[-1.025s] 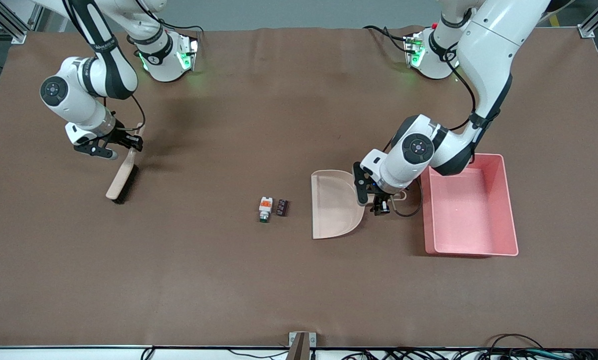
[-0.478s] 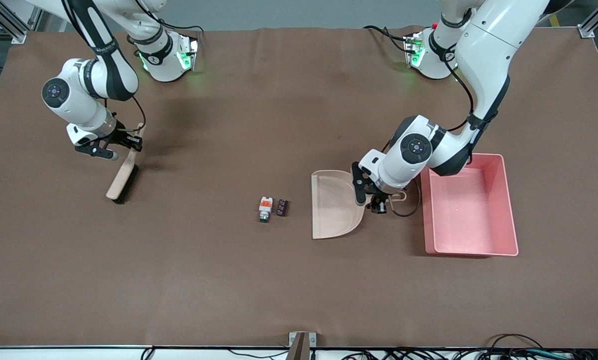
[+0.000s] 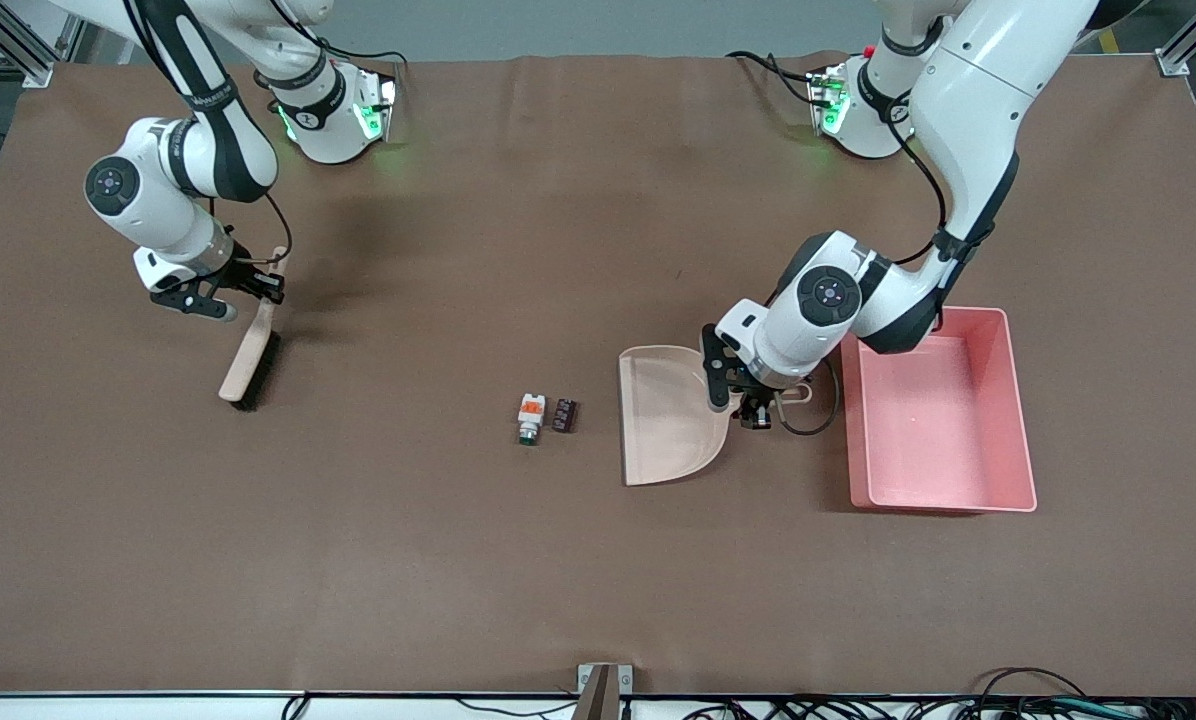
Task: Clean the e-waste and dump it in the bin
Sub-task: 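Lift the brush with the right gripper and move it toward the e-waste, then sweep the switch and capacitor into the dustpan with the right gripper's brush, then lift the dustpan toward the bin while the right gripper withdraws the brush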
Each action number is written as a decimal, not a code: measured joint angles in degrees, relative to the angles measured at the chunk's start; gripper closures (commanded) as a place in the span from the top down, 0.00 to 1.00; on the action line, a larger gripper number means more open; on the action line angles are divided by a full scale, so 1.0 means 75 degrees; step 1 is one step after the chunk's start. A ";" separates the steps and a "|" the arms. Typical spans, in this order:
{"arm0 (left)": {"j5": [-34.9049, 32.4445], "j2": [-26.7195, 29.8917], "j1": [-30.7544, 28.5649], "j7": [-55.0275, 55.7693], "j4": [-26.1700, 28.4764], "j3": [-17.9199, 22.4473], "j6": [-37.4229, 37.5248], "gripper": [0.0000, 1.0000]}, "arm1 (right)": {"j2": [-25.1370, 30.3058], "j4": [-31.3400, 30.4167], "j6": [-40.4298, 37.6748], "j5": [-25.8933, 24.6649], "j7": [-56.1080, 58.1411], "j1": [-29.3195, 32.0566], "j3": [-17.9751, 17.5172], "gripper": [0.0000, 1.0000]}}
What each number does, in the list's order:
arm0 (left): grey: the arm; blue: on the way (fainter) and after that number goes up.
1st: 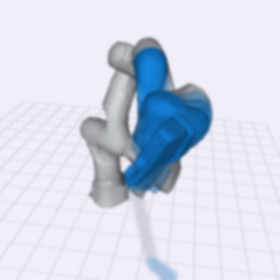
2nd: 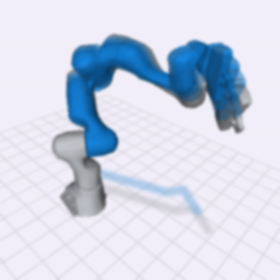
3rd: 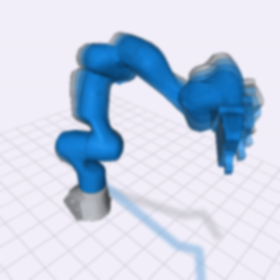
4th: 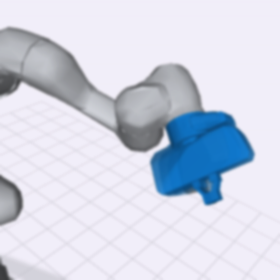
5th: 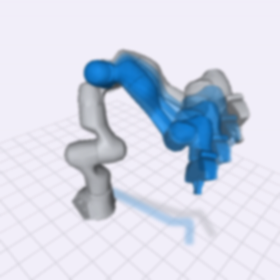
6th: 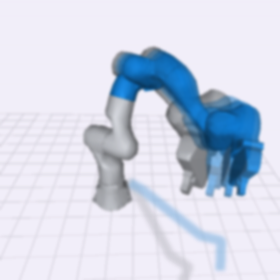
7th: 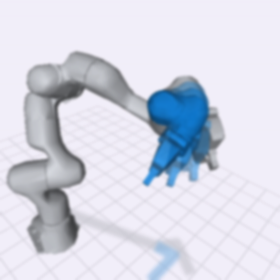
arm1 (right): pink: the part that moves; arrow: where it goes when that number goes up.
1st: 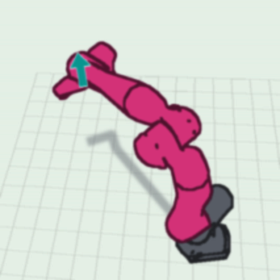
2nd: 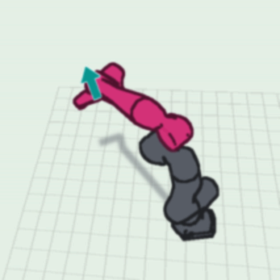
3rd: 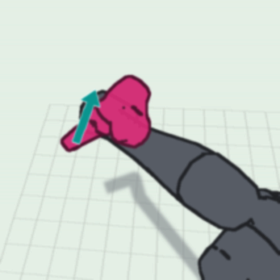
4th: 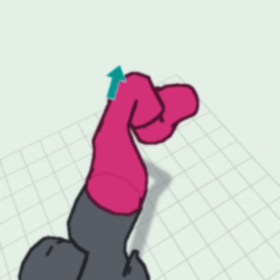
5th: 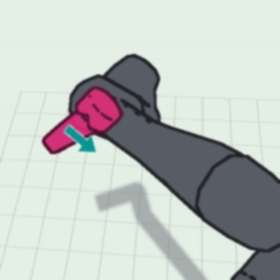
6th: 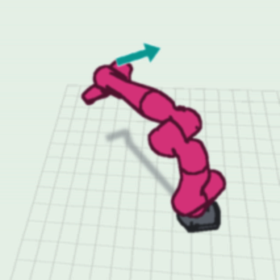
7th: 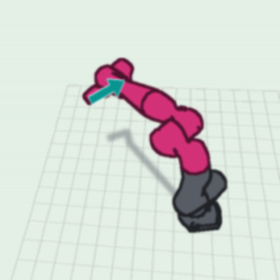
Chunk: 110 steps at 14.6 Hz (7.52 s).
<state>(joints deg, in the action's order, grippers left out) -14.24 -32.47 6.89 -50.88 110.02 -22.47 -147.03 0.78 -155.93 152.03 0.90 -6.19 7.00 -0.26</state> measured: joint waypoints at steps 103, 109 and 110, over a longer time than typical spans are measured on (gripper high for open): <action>-0.0489 -0.0386 -0.1154 0.0538 -0.2241 -0.1303 0.0604 0.00 | -0.0890 0.2363 -0.2766 0.0281 0.0024 -0.0888 0.0100 0.00; -0.0491 -0.0366 -0.4215 -0.0741 -0.2223 -0.3138 0.1696 0.00 | -0.0977 0.2276 -0.2613 0.0246 0.0726 -0.0286 0.0107 0.00; -0.0492 -0.0338 -0.4656 -0.0954 -0.2223 -0.3366 0.1920 0.00 | -0.1016 0.2258 -0.2575 0.0230 0.0764 -0.0251 0.0107 0.01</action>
<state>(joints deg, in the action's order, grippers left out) -17.93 -35.00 -28.04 -58.03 93.35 -47.72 -132.63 -6.84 -139.00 132.72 2.62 -0.46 5.11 0.54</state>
